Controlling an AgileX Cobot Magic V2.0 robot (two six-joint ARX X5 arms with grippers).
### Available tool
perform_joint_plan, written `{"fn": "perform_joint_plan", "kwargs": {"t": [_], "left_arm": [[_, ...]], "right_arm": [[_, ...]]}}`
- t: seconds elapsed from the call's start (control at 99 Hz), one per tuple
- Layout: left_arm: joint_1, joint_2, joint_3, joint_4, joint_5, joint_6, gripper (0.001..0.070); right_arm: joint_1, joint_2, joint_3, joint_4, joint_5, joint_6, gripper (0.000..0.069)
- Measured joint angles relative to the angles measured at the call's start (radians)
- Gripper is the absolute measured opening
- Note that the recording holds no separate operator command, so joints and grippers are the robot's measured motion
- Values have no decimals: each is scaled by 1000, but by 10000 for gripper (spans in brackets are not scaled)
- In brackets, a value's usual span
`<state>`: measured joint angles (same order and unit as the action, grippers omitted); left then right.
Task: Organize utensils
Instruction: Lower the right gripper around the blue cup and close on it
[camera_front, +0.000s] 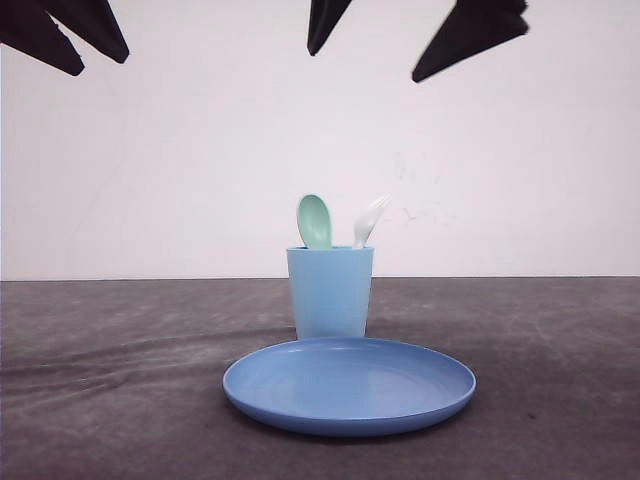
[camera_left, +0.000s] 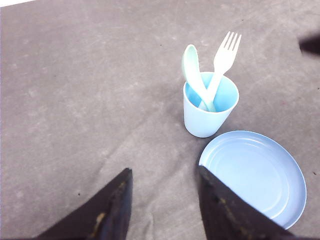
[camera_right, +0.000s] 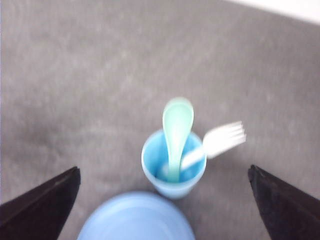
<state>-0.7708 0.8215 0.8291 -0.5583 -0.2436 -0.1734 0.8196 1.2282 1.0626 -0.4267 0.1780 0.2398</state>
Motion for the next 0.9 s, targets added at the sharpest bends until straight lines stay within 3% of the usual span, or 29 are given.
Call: {"fn": "perform_joint_plan", "kwargs": {"t": [0.172,0.414,0.899], "left_arm": [[0,0,0,0,0,0,240],[0,0,0,0,0,0,240],[0,0,0,0,0,0,240]], "right_arm": [[19,33,0,-100,2,64,679],[37,140,0,-118,3,140,679],[13,369,0,20,-2,208,680]]}}
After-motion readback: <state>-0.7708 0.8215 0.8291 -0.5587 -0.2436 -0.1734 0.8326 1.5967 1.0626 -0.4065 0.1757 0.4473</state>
